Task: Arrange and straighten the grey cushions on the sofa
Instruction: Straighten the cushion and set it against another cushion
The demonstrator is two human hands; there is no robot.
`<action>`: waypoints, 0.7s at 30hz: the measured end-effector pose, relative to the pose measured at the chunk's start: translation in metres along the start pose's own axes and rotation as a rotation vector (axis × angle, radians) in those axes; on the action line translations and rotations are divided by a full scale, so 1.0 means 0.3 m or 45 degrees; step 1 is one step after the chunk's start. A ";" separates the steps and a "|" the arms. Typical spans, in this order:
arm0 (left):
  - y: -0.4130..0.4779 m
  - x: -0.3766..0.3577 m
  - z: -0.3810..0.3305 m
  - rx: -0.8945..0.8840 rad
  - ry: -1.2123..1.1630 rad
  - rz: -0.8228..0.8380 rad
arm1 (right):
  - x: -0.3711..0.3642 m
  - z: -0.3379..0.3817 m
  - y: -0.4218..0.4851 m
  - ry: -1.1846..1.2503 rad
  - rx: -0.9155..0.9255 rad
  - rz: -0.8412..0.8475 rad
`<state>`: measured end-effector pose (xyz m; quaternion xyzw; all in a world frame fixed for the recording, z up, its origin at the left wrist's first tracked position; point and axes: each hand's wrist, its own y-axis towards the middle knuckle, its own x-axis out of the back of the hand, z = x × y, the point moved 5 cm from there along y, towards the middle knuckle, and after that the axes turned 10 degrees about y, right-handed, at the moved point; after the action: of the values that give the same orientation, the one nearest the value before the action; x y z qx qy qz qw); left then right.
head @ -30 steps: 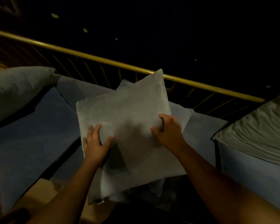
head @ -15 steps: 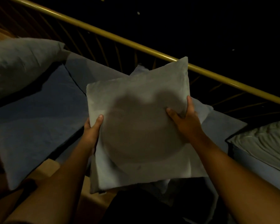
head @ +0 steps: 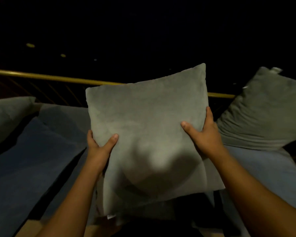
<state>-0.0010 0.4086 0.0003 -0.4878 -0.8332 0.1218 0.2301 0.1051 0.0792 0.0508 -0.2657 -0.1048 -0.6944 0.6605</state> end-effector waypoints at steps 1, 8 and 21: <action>-0.017 -0.049 -0.041 -0.063 0.022 0.036 | 0.071 -0.007 -0.010 0.008 -0.017 -0.070; -0.181 -0.486 -0.323 -0.461 0.105 0.354 | 0.599 -0.096 -0.084 0.038 -0.069 -0.533; -0.675 -1.389 -0.407 -0.678 0.163 0.799 | 1.412 -0.498 -0.158 -0.028 -0.226 -1.006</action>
<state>0.0815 -0.0561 0.0822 -0.7670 -0.6306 -0.0646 0.0990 0.0301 -0.3549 0.1504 -0.2684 -0.1454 -0.8982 0.3162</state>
